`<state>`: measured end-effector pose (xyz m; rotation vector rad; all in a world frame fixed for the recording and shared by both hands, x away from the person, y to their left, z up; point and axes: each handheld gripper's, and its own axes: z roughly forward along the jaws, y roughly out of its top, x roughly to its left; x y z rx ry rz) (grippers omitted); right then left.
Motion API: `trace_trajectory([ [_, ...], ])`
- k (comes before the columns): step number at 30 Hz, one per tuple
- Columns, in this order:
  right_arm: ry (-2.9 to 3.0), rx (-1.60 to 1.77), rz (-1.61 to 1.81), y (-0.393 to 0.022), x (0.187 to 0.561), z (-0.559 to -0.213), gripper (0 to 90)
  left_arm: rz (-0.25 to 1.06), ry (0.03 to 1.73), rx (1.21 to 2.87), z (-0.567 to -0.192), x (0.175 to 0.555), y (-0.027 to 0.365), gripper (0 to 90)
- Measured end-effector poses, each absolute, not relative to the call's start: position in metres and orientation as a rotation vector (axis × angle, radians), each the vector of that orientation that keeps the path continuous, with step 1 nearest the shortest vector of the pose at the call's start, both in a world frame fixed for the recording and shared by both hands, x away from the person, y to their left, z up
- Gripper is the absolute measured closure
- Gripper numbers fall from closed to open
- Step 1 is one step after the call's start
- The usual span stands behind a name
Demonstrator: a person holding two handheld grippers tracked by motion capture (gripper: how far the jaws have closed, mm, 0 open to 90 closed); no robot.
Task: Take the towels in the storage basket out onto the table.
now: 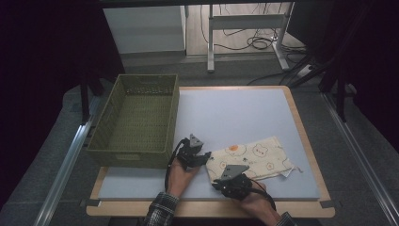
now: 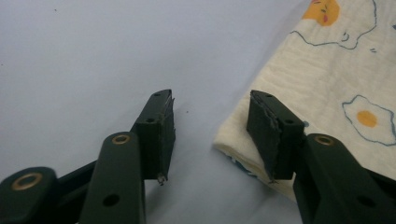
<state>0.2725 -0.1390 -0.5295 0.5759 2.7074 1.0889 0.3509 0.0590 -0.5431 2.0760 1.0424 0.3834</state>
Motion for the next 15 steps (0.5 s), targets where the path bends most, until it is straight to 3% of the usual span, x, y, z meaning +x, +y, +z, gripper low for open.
trace_trajectory([
  [6, 2.740, 0.621, 1.128, -0.143, 0.279, -0.529, 85.4, 0.358, 0.957, 2.103, -0.542, 0.348, 0.056, 85.2],
  [15, 2.723, 0.601, 1.206, -0.150, 0.278, -0.517, 85.3, 0.317, 0.949, 2.050, -0.532, 0.349, 0.053, 89.0],
])
